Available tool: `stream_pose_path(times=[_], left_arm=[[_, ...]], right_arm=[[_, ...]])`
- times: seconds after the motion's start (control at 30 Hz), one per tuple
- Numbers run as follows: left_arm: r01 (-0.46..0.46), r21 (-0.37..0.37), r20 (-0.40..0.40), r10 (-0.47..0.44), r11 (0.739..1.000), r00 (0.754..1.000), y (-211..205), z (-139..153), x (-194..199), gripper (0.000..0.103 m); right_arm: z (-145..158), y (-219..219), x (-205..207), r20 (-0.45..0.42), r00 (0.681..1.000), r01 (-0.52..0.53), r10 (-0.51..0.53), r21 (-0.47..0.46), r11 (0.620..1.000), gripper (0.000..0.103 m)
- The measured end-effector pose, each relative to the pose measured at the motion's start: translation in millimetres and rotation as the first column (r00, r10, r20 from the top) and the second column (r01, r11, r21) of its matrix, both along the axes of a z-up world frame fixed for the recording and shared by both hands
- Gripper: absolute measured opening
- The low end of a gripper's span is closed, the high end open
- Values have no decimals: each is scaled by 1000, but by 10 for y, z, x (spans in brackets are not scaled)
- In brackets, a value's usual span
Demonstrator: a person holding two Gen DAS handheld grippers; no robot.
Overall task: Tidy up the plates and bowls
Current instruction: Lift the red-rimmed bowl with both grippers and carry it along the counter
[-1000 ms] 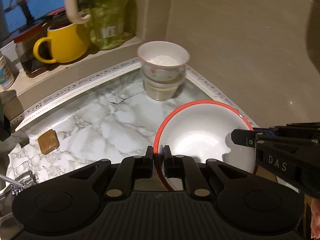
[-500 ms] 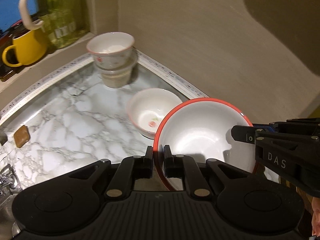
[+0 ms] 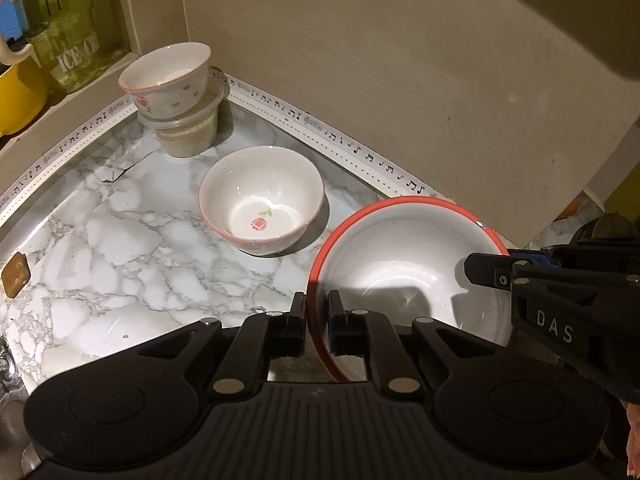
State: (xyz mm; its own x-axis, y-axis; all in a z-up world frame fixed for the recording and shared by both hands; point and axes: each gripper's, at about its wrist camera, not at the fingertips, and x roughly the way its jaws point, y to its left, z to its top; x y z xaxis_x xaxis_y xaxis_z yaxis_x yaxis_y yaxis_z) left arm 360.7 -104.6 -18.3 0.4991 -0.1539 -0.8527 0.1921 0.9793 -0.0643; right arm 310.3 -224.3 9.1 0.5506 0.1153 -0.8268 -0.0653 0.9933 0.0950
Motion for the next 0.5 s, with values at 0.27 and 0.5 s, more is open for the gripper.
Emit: stream_pose_path(times=[0.27,0.5], left_arm=[[5,26,-22,-4,1000,1000,-48,-92,59,9],[18,44,-28,-17,999,999,-98,-138,86,9]], right_arm=[[-121,-59,32,-18,1000,6,-6,27,1000,7],[-179,-91,54,-33,999,14,-12,40,999,7]])
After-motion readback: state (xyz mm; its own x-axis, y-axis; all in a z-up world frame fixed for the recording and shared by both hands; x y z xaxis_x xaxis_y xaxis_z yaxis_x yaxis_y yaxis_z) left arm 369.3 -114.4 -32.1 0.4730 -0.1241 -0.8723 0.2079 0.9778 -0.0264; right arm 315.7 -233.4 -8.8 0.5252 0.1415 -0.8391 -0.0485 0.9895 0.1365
